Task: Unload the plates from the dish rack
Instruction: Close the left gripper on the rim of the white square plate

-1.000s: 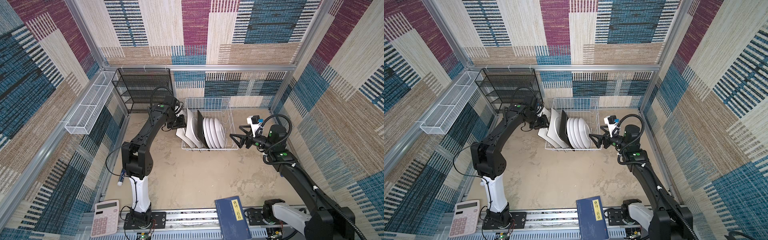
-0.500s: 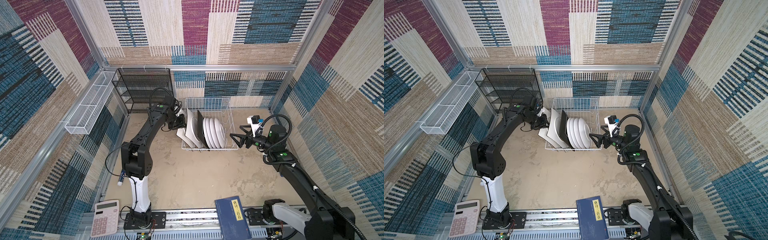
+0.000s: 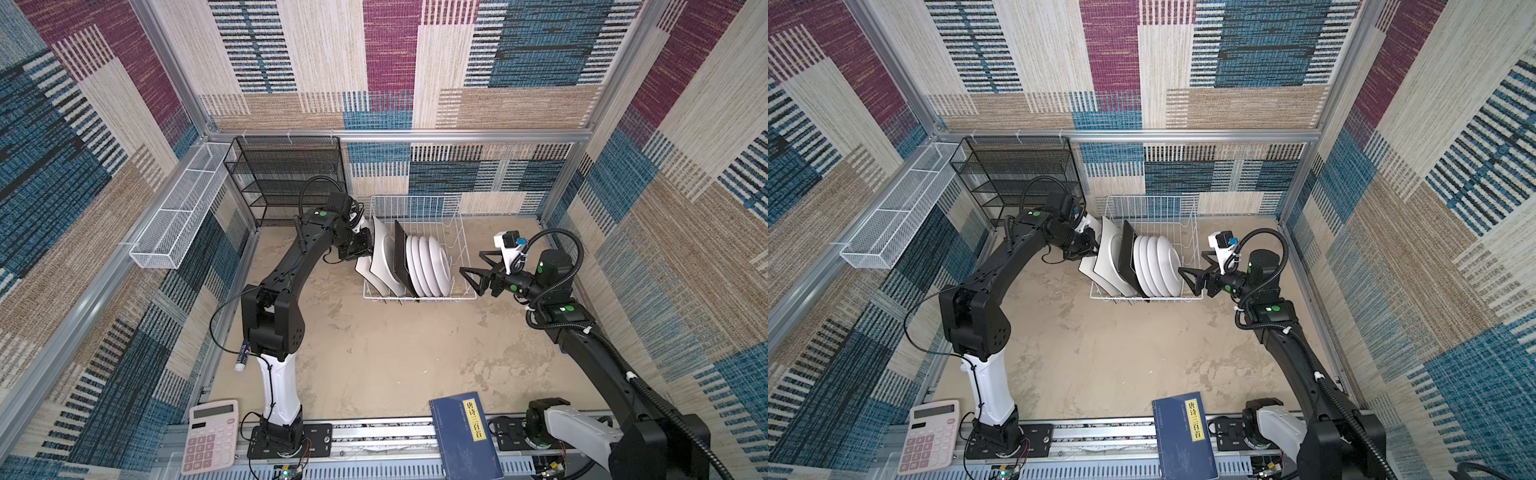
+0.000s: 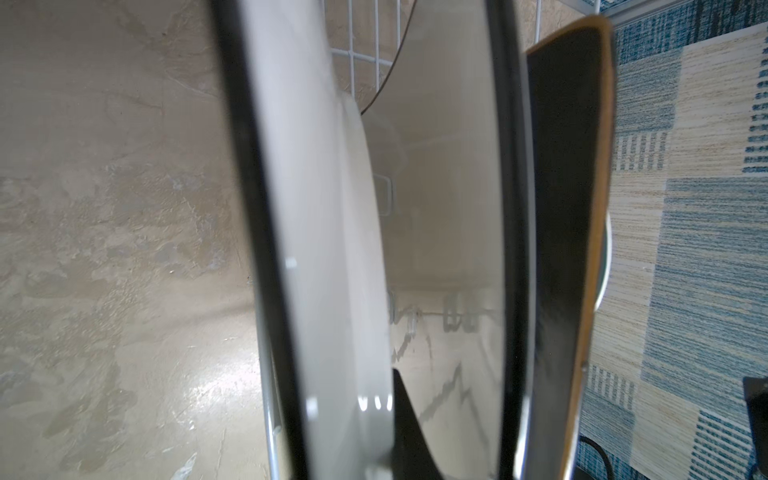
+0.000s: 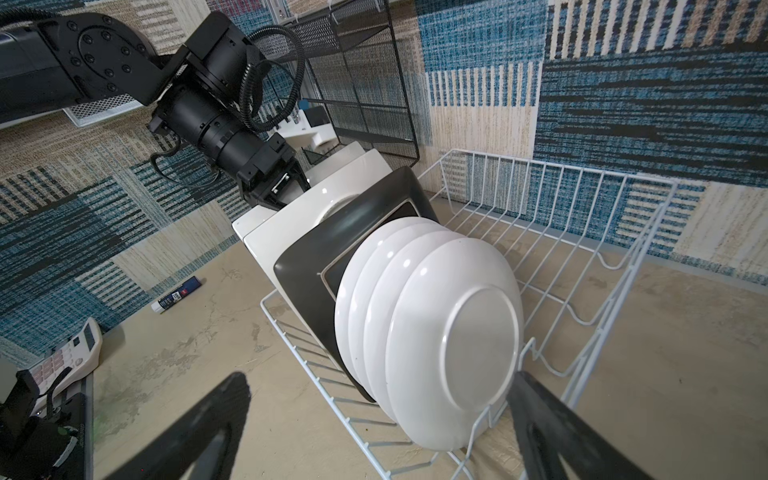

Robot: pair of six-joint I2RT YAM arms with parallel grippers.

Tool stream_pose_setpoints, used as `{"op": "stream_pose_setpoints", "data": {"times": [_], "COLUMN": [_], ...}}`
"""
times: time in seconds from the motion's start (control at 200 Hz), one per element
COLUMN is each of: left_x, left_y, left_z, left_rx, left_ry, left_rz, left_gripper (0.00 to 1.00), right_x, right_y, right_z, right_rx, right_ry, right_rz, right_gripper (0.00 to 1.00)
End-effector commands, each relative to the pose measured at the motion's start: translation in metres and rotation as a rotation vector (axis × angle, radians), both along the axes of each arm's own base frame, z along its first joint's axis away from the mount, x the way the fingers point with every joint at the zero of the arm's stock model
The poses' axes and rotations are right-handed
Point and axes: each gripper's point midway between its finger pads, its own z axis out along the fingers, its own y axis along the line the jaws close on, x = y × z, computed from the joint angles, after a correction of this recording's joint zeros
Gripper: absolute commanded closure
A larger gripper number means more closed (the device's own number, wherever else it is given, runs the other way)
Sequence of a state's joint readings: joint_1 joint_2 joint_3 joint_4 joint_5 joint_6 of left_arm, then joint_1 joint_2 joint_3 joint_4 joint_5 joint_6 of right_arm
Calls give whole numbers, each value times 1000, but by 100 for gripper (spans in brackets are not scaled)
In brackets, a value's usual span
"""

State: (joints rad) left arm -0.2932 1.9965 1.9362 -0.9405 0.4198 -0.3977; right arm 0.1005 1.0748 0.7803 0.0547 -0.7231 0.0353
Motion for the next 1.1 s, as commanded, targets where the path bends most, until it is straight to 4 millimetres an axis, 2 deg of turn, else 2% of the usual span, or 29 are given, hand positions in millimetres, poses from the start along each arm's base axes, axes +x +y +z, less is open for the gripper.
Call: {"op": "stream_pose_setpoints", "data": {"times": [0.0,0.165,0.416,0.726,1.092], "left_x": [-10,-9,-3,2,-8], "left_y": [14,16,16,15,32], "left_z": [-16,-6,25,60,90], "left_rx": [109,110,98,64,86], "left_ry": [42,16,-67,-148,-208], "left_rz": [37,42,51,56,85], "left_gripper": [100,100,100,100,100], "right_x": [4,6,7,8,7], "right_y": [-2,-1,-2,0,1], "right_z": [9,14,11,16,24], "right_rx": [-7,-7,-1,5,14], "right_ry": [-36,-42,-28,-36,-50], "right_rz": [-15,-15,-18,-10,-8], "right_gripper": [1,1,1,1,1]}}
